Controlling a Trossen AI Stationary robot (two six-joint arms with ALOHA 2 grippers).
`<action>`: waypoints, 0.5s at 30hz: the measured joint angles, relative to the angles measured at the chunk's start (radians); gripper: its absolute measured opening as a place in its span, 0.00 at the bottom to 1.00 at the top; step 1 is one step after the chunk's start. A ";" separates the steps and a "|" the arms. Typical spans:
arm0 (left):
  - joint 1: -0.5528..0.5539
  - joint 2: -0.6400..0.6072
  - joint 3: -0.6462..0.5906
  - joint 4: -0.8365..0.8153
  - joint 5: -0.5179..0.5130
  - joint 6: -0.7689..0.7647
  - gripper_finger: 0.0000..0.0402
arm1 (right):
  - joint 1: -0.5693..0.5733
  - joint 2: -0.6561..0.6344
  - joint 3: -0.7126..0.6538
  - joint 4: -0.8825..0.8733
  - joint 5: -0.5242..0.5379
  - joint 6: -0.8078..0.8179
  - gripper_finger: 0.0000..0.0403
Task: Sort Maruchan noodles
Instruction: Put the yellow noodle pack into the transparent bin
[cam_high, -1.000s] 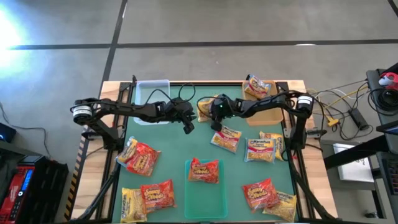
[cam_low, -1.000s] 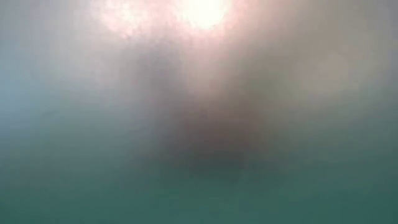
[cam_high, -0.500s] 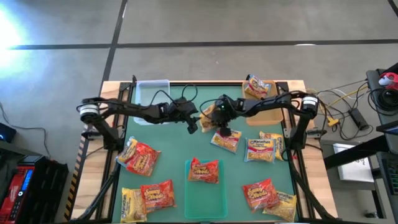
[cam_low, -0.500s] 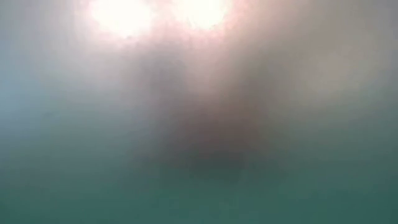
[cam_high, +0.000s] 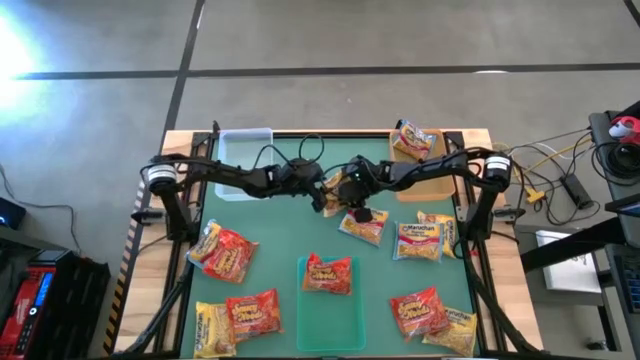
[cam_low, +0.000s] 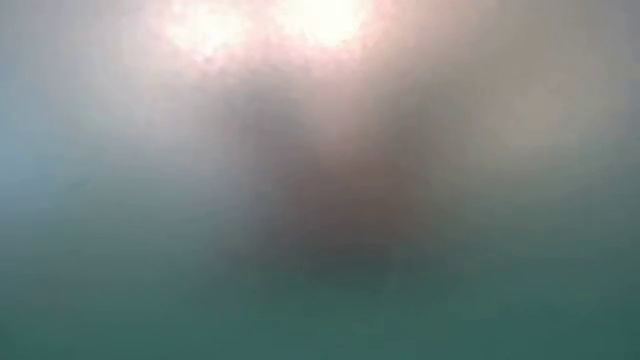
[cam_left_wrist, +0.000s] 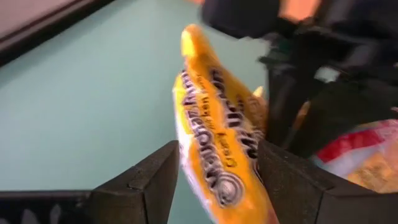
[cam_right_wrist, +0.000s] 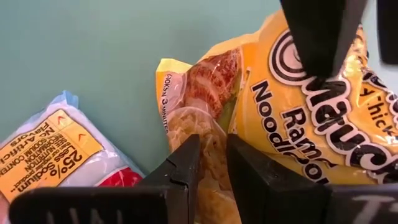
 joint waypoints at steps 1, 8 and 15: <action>0.004 0.010 0.007 0.001 0.000 -0.008 0.50 | 0.002 0.000 0.000 0.001 0.001 -0.008 0.17; 0.016 0.057 0.026 0.001 0.064 -0.061 0.50 | 0.016 0.000 0.000 0.013 0.025 -0.054 0.17; 0.020 0.078 0.028 -0.002 0.141 -0.122 0.50 | 0.018 0.000 0.000 0.037 0.070 -0.083 0.17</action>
